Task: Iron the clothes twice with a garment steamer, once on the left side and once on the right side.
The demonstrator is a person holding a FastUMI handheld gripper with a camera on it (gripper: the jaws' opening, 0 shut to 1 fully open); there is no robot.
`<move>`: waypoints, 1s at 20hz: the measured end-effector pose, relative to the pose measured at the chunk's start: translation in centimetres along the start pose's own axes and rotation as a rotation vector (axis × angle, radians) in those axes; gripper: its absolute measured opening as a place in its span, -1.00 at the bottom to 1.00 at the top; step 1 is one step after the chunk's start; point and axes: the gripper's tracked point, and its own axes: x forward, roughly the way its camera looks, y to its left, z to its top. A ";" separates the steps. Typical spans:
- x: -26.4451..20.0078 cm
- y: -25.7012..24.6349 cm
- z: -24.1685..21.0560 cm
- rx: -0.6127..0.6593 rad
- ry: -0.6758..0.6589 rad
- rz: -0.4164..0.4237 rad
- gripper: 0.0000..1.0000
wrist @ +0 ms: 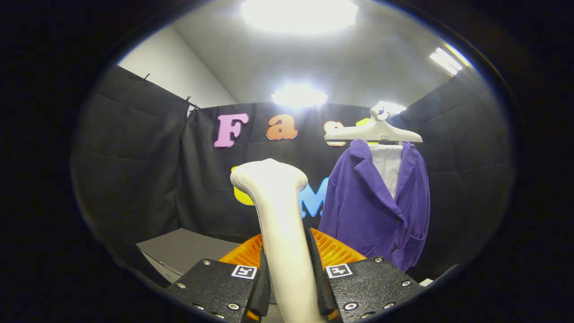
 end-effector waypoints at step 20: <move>3.2 -16.2 5.1 0.069 -0.123 -0.236 -0.17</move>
